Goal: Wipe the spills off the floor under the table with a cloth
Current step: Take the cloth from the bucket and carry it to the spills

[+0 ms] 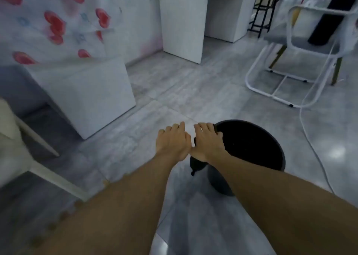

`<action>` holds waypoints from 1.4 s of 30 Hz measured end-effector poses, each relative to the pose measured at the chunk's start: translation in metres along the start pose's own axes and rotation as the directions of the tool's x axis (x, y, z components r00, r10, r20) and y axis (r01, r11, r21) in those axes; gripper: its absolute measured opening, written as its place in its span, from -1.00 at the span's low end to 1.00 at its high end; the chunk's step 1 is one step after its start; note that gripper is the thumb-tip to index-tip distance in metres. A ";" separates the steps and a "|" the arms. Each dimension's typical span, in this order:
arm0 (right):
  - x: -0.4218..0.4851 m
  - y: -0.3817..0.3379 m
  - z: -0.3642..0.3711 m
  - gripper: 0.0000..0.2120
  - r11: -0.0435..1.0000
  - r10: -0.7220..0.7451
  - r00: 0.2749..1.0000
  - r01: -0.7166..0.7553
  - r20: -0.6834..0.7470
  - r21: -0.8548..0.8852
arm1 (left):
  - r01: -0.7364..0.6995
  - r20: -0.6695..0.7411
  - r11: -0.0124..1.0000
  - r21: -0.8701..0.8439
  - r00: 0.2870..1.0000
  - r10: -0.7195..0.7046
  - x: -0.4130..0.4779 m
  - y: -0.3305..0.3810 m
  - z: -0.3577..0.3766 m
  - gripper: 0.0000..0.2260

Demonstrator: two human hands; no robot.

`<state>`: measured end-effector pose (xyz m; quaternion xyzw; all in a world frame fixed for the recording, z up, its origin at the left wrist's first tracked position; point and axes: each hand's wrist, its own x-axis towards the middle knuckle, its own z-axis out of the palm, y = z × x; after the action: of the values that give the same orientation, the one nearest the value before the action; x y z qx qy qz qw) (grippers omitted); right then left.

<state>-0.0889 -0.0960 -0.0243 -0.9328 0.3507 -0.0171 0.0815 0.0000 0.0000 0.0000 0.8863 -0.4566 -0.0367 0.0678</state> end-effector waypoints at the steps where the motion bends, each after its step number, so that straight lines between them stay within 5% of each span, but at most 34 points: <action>1: -0.003 0.005 0.014 -0.23 0.999 0.033 0.996 -0.031 0.085 -0.031 | 0.000 0.030 1.000 0.003 1.000 0.000 -0.003 0.002 0.010 -0.56; 5: -0.015 0.025 0.065 0.16 0.987 0.067 0.967 -0.028 0.247 -0.159 | -0.011 0.078 1.000 -0.014 0.997 0.012 -0.010 0.000 0.048 -0.59; 11: -0.002 0.025 0.065 -0.40 0.968 -0.019 0.995 0.042 0.095 -0.247 | 0.049 0.113 0.997 -0.059 0.993 -0.042 -0.023 -0.016 0.062 -0.60; 16: 0.002 0.011 0.046 -0.50 0.923 -0.231 0.967 0.183 -0.108 -0.338 | 0.110 0.073 0.993 -0.046 0.992 -0.107 -0.041 -0.048 0.047 -0.55; 22: 0.022 -0.090 0.027 -0.58 0.872 -0.473 0.869 0.438 -0.144 -0.219 | 0.277 -0.007 0.960 -0.042 0.961 -0.278 -0.073 -0.106 0.015 -0.58; 32: -0.053 -0.293 0.092 -0.63 0.528 -0.838 0.520 0.849 -0.163 -0.007 | 0.678 -0.079 0.732 -0.062 0.728 -0.681 -0.235 -0.241 -0.003 -0.55; 42: -0.197 -0.407 0.212 -0.68 0.141 -0.976 0.160 0.981 -0.147 0.135 | 0.901 -0.036 0.431 -0.044 0.429 -0.902 -0.409 -0.288 0.067 -0.43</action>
<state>0.0464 0.3646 -0.1616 -0.9233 -0.3403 -0.1115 0.1390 -0.0144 0.4927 -0.1089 0.9932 0.0889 -0.0476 0.0579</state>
